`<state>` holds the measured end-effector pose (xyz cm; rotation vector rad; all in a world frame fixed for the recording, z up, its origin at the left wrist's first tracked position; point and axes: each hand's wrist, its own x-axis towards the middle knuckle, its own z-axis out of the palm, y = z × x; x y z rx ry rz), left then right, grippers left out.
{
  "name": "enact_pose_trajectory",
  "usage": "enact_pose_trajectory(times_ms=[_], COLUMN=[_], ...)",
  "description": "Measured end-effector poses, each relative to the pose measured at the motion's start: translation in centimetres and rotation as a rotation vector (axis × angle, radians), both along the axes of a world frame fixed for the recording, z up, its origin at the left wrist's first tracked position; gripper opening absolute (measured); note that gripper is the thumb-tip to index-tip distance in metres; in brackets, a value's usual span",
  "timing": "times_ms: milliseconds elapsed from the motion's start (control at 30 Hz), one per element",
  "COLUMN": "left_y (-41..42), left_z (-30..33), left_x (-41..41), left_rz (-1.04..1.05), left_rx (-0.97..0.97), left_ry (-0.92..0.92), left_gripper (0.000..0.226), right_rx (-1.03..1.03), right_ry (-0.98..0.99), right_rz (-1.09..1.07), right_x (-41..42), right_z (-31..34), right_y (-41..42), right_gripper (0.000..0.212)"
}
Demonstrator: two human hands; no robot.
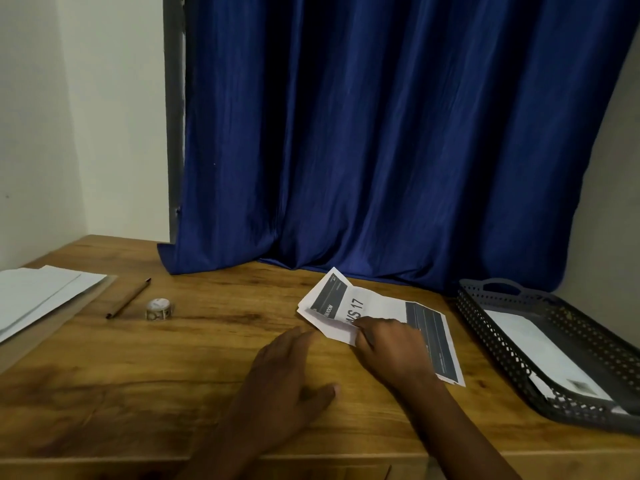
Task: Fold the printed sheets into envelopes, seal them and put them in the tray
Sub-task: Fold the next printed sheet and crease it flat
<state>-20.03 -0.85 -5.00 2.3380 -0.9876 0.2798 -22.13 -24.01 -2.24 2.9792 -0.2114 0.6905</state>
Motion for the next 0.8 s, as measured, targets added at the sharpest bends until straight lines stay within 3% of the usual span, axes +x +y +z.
enact_pose_trajectory(times_ms=[167,367,533,700,800], left_y=[2.6,8.4,12.5,13.4,12.3], left_z=[2.3,2.8,3.6,4.1,3.3], left_x=[-0.4,0.3,1.1,-0.2,-0.2], left_rz=[0.072,0.211,0.304,0.229,0.150], left_rx=[-0.601,-0.752,-0.613,-0.208,0.089], left_ry=[0.354,0.475,0.407,0.319,0.123], left_gripper=[0.059,0.037,0.011,0.040,0.052], right_rx=[0.141,0.277,0.158,0.419,0.480], right_ry=[-0.095,-0.034,0.092,0.196,0.063], right_rz=[0.107,0.452,0.603,0.559,0.496], right_x=[-3.4,-8.0,-8.5,-7.7,-6.6], right_z=[0.7,-1.3,-2.8,-2.3,-1.3], right_y=[3.3,9.5,12.8,13.5,13.7], right_gripper=[0.033,0.035,0.038,0.061,0.057])
